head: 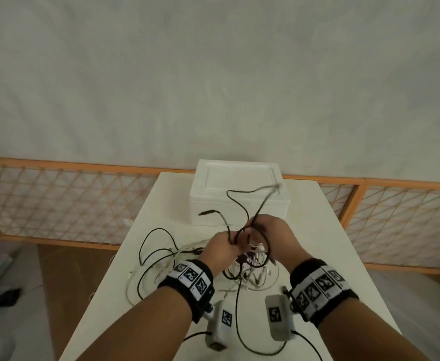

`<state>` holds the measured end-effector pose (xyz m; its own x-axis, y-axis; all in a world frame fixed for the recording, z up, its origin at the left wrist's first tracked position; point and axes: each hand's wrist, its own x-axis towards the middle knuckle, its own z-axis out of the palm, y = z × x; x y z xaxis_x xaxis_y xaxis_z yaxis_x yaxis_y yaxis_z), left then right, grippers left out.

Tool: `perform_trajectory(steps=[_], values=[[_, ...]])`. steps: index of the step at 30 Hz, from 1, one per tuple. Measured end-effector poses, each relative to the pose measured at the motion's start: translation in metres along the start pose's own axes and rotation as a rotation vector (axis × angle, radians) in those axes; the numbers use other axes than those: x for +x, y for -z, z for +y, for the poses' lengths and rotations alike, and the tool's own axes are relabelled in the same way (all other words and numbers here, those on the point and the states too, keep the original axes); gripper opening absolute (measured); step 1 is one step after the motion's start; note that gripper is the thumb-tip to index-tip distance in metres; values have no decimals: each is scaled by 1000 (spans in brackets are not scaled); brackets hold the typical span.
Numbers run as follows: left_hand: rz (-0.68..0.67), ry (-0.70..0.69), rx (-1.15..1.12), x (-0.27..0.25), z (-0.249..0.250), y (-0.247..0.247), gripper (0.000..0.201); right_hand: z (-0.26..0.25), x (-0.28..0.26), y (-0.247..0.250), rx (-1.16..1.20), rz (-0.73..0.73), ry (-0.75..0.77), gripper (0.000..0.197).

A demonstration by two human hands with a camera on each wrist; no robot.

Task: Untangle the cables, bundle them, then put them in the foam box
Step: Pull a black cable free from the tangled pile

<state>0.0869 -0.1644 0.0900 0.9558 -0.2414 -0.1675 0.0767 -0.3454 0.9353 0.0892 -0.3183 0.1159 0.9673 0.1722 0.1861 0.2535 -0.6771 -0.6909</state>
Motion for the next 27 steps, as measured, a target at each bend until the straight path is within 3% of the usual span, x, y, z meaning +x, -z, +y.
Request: perform_trajectory(steps=[3,5,7,9,14,16,21,23,26,27], values=[[-33,-34,74,6,1,1,24,7,-6,-12,196,58,-97,14],[27,-33,30,12,6,5,26,13,-11,-24,329,115,-130,19],[85,-44,-103,15,13,9,21,17,-16,-36,234,110,-134,25],[112,-94,-177,16,27,15,13,22,-21,-43,125,37,-167,19],[186,-187,-387,16,70,44,10,65,-42,-48,-213,-283,-345,18],[171,-198,-419,17,76,57,9,66,-43,-39,-28,-262,-390,33],[77,-152,-420,13,65,49,11,19,-15,-9,533,-87,-202,78],[7,-141,-397,9,60,41,10,1,-5,-6,448,-58,-111,67],[-25,-144,-433,3,60,36,10,-14,-3,-6,152,-56,3,13],[-25,-140,-437,2,60,37,9,-14,-5,-5,107,-69,22,12]])
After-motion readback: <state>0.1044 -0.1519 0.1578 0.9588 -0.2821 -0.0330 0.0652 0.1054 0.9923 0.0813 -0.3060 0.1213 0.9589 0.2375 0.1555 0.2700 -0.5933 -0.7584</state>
